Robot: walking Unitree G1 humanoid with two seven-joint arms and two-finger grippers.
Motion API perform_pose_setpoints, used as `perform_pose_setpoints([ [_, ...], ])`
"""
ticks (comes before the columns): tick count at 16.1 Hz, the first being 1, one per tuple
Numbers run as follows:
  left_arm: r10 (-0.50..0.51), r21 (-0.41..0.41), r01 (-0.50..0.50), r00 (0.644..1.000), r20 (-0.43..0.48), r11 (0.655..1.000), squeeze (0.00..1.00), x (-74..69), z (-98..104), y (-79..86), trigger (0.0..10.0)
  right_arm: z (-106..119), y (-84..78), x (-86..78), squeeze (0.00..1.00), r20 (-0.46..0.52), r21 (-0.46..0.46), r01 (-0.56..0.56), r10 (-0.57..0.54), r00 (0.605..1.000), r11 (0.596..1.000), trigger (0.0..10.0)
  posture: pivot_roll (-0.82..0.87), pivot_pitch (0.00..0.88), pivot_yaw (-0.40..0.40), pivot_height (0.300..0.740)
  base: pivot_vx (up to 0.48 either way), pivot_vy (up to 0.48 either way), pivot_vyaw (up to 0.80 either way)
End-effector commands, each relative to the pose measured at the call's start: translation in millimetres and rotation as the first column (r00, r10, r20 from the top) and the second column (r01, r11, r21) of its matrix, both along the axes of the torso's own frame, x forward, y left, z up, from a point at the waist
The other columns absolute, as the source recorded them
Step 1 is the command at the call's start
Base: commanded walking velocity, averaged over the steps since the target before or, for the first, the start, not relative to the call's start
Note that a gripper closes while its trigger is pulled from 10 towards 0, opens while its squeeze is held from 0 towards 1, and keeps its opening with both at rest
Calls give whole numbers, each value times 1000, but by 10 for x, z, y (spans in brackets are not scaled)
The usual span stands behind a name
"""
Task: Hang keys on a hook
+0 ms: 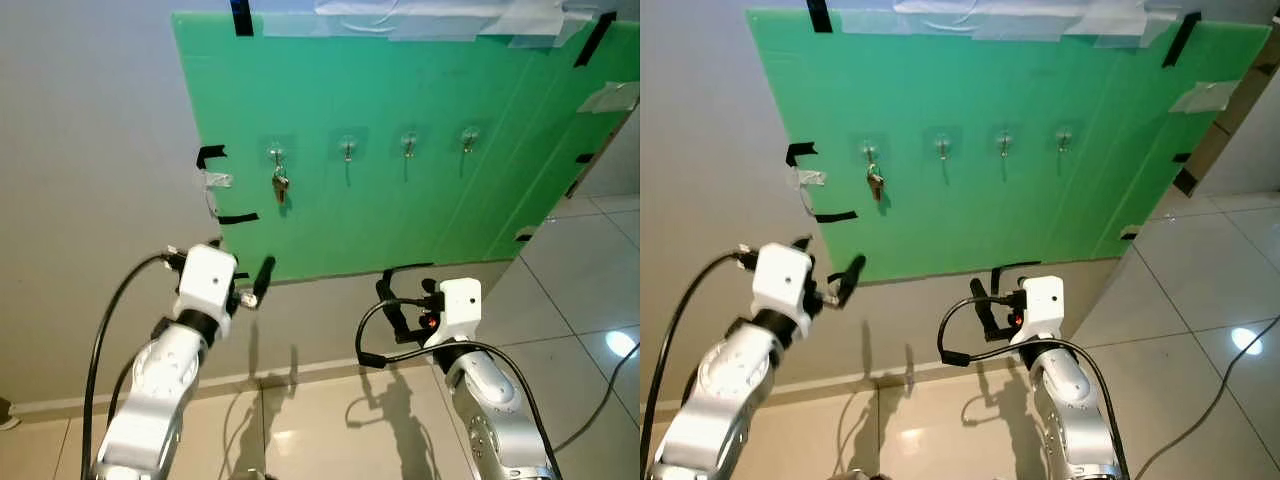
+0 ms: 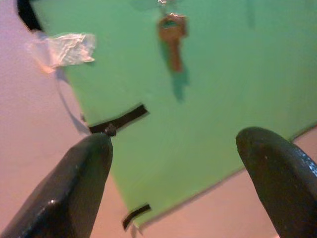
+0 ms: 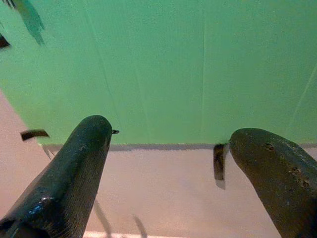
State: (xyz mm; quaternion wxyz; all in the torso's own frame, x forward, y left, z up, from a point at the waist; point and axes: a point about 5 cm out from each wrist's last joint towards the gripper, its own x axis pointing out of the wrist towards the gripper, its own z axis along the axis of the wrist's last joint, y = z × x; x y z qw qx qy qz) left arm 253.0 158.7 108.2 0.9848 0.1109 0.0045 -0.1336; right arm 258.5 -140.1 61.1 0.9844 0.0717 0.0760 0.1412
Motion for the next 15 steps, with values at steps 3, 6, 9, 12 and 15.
perform_pose_setpoints([
  [3,-36,72,36,999,-10,997,1000,-110,-202,25,10000,291,-1,92,0,144,99,4,-18,989,995,10000,-33,0,28,740,0,0,0],
  [6,-18,77,19,1000,-22,997,1000,-117,-269,42,10000,338,20,122,0,156,111,-14,-4,988,994,10000,-34,0,26,740,0,0,0],
  [9,-7,50,9,1000,-24,999,1000,-90,-290,34,10000,352,49,125,0,156,125,-40,21,988,991,10000,-33,0,25,740,0,0,0],
  [12,-25,8,25,1000,-8,1000,902,-21,-335,-45,10000,382,111,119,0,164,132,-93,71,984,987,10000,-34,0,23,740,0,0,0],
  [15,-2,-3,2,1000,-21,1000,0,28,-394,-52,10000,368,155,110,0,154,125,-138,118,981,983,10000,-36,0,22,740,0,0,0],
])
